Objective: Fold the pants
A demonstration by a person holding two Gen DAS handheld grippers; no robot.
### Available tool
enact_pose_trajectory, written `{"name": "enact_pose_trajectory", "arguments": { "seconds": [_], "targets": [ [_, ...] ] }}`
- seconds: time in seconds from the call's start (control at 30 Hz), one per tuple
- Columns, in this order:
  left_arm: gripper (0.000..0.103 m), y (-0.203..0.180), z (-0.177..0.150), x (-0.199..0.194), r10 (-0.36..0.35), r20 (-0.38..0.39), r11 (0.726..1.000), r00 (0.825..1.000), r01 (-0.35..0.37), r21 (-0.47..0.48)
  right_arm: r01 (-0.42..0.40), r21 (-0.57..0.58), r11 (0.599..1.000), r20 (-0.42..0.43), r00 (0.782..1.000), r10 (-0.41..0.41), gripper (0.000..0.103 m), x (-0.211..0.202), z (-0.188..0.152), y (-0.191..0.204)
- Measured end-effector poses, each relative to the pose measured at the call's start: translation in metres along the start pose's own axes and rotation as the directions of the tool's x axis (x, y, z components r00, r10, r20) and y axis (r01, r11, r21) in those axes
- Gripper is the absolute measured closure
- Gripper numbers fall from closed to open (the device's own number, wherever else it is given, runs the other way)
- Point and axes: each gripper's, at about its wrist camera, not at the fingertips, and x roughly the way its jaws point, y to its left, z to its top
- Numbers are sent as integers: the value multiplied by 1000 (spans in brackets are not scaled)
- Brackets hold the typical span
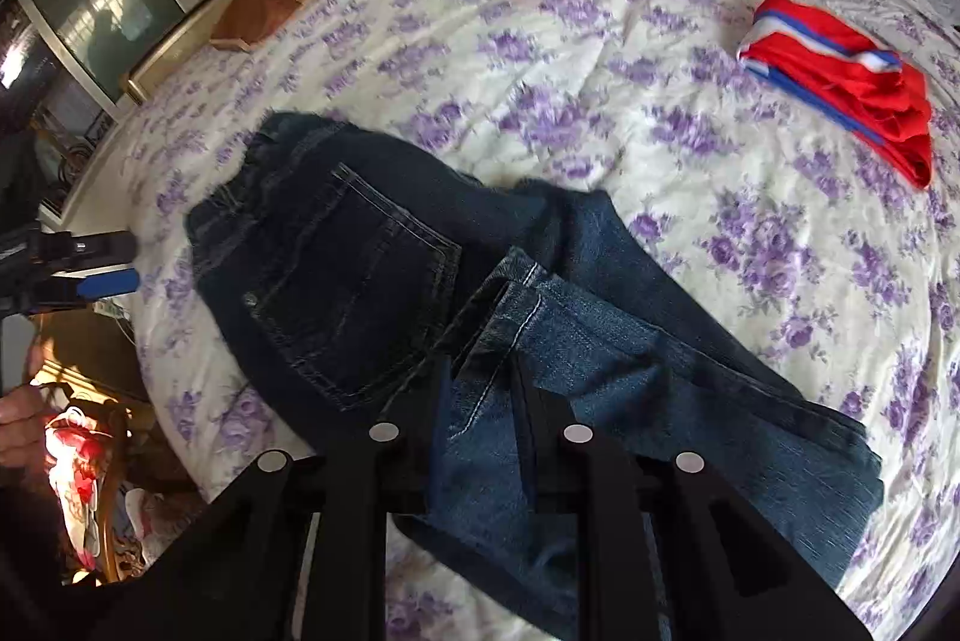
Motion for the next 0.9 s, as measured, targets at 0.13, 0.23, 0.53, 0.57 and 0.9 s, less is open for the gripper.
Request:
{"name": "enact_pose_trajectory", "arguments": {
  "seconds": [0.13, 0.23, 0.53, 0.57, 0.9],
  "targets": [
    [16, 4, 7, 34, -20, -55, 999, 998, 17, -45, 9, 26, 1000, -43, 999, -8, 84, 25, -2, -3],
    [14, 7, 20, 63, -18, -86, 997, 996, 12, -73, 4, 13, 1000, -55, 998, -3, 84, 20, -1, -2],
    [39, -32, 70, 79, 78, 9, 997, 997, -78, 28, -7, 37, 999, -60, 998, 9, 82, 9, -2, -5],
    [50, -42, 66, 66, 122, 61, 988, 991, -127, 83, -9, 42, 999, -59, 998, 11, 81, 6, -1, -4],
    [76, -105, 30, -15, 23, 239, 946, 971, -98, 310, -25, -6, 1000, -30, 999, 25, 93, 18, 25, 13]
  ]
}}
